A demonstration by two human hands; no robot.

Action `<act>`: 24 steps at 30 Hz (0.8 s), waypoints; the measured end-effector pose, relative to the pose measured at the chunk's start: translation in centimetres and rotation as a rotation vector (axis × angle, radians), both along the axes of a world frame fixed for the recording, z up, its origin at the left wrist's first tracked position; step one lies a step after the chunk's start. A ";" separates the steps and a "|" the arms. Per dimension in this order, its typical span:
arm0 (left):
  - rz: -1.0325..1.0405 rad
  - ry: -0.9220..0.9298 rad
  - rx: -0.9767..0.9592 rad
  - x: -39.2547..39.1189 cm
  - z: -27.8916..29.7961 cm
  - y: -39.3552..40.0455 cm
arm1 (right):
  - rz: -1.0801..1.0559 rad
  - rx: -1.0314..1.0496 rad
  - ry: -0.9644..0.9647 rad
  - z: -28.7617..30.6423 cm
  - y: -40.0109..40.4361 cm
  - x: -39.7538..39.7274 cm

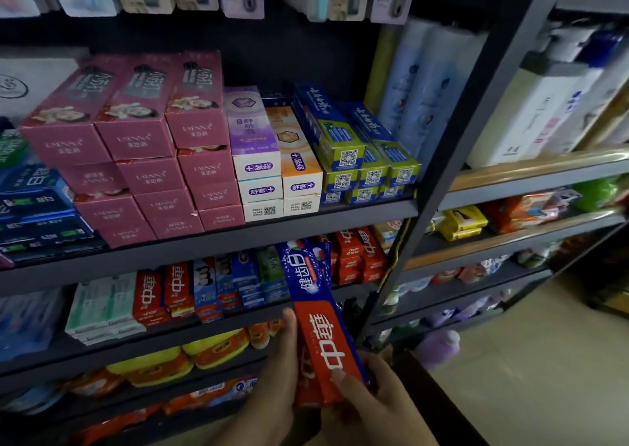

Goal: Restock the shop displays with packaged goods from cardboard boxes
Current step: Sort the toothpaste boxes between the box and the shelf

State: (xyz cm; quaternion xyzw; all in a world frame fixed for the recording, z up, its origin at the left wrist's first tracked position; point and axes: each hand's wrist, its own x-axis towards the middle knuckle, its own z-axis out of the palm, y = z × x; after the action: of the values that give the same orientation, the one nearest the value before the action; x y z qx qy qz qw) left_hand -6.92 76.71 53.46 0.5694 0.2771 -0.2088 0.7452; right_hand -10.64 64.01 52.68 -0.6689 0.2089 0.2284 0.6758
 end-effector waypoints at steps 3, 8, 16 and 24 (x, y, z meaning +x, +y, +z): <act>0.009 0.028 0.116 0.3 -0.7 0.1 | -0.106 0.082 -0.005 -0.7 -0.9 0.0; -0.004 0.065 0.176 0.4 -1.5 0.9 | -0.341 0.090 -0.063 -1.9 -3.4 1.4; -0.030 0.089 0.209 0.5 -2.6 1.4 | -0.406 0.078 -0.150 -2.9 -6.7 7.5; -0.009 0.095 0.193 0.7 -3.2 1.8 | -0.440 0.081 -0.107 -6.3 -6.9 11.9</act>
State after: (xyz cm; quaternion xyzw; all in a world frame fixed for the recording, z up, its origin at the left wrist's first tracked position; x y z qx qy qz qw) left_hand -6.20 78.47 50.24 0.6295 0.3283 -0.2113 0.6718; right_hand 1.31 57.06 46.37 -0.5908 0.3040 0.0479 0.7458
